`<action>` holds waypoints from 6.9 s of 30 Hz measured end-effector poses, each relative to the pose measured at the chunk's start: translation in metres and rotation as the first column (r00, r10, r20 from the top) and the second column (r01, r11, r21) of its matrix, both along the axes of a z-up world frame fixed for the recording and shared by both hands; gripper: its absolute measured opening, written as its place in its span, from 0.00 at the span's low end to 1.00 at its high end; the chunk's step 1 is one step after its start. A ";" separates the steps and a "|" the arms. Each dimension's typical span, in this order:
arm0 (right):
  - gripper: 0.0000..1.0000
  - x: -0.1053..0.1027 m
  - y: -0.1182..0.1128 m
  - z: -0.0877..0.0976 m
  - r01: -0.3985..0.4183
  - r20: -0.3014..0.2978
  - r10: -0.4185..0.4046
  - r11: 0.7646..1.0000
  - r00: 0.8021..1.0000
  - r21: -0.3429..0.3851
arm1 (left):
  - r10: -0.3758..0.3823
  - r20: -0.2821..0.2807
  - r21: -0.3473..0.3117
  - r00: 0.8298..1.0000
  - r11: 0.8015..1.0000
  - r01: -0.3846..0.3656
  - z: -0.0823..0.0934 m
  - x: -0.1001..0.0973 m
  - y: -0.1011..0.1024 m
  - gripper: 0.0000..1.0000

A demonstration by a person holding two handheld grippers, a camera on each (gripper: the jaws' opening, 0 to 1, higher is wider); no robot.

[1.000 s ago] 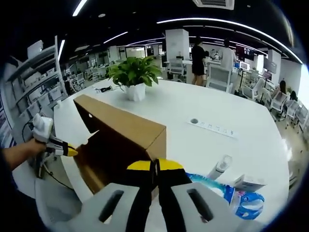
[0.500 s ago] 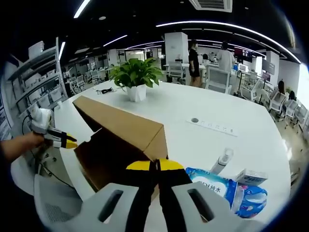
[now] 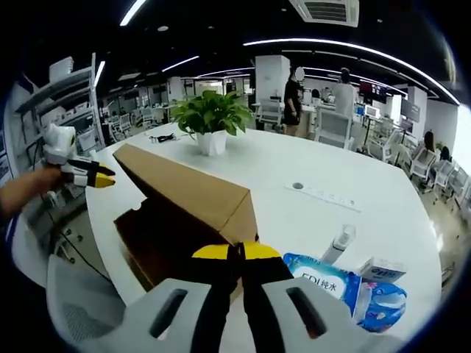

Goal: Operate the shoe box by opening the lid, removing the specified soft item, and placing it in the target area until the item is outside and the box remains undamaged.

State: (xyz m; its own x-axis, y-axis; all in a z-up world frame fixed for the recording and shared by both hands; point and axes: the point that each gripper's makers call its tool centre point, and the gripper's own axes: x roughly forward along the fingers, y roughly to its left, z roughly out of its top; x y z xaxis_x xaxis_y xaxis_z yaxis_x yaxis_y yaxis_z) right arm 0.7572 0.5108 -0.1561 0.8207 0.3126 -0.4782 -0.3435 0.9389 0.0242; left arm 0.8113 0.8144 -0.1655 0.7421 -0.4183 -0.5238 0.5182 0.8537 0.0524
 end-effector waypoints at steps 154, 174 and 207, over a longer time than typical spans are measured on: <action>0.29 -0.012 0.013 -0.135 -0.310 -0.178 0.285 0.941 0.942 -0.134 | -0.231 -0.259 0.034 0.938 0.968 0.248 -0.122 -0.007 -0.042 0.31; 0.30 0.027 -0.004 -0.136 -0.305 -0.181 0.278 0.940 0.944 -0.150 | -0.238 -0.259 0.032 0.936 0.966 0.255 -0.123 0.030 -0.056 0.31; 0.46 0.006 -0.035 -0.116 -0.195 -0.128 0.178 0.971 0.976 -0.137 | -0.228 -0.150 0.001 0.962 0.973 0.230 -0.099 0.015 -0.061 0.50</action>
State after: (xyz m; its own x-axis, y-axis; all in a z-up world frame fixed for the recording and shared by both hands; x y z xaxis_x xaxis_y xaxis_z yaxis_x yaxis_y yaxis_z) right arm 0.7634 0.4760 -0.2716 0.6920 0.3739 -0.6175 -0.5162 0.8543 -0.0612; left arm 0.8265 0.7533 -0.2646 0.5413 -0.5572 -0.6297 0.7028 0.7109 -0.0249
